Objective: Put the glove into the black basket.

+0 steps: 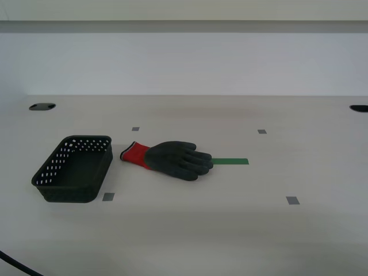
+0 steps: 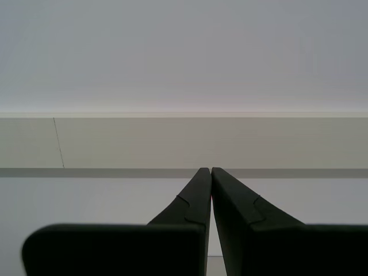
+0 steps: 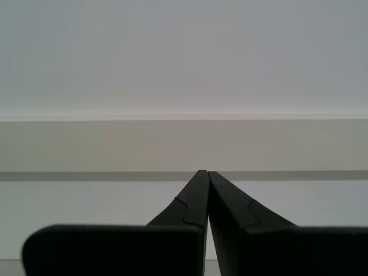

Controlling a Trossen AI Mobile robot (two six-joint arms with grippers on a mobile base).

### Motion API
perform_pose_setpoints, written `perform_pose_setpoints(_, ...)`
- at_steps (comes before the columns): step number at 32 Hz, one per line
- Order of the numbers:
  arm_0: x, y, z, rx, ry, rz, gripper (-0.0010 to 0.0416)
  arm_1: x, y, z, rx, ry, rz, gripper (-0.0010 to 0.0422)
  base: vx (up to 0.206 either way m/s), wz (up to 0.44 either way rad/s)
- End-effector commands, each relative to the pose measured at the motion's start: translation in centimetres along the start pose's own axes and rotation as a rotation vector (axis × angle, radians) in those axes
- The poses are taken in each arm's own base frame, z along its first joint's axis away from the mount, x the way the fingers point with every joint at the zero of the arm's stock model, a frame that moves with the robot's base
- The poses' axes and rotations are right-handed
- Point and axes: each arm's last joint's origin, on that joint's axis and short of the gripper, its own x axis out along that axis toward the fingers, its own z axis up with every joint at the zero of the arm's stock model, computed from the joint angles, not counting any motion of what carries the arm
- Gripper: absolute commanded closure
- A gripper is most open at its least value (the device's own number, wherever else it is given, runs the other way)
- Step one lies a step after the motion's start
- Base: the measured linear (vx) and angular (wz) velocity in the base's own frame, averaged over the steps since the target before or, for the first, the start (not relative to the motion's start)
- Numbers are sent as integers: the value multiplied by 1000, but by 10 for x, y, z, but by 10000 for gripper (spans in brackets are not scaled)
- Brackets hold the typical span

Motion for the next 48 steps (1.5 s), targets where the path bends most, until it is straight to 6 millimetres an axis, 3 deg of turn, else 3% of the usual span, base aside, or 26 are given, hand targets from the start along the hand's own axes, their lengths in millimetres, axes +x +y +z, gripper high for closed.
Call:
perform_pose_setpoints(1,0,0,1,0,-4,0,405,0,0,0,-5,-1,1,412,0,0)
perform_pose_setpoints(19,0,0,1,0,-4,1,405,0,0,-2,-45,19,1,412,0,0)
perform_pose_setpoints(25,0,0,1,0,-3,1,405,0,-3,-18,-43,242,-16,412,0,0)
perform_pose_setpoints(29,0,0,1,0,-4,1,405,-2,-12,-25,-62,321,-167,413,0,0)
perform_pose_setpoints(39,0,0,1,0,-3,1,405,-7,-46,-34,-15,528,-334,413,0,0)
perform_pose_setpoints(48,0,0,1,0,-3,1,405,14,-87,-19,142,731,-510,413,0,0)
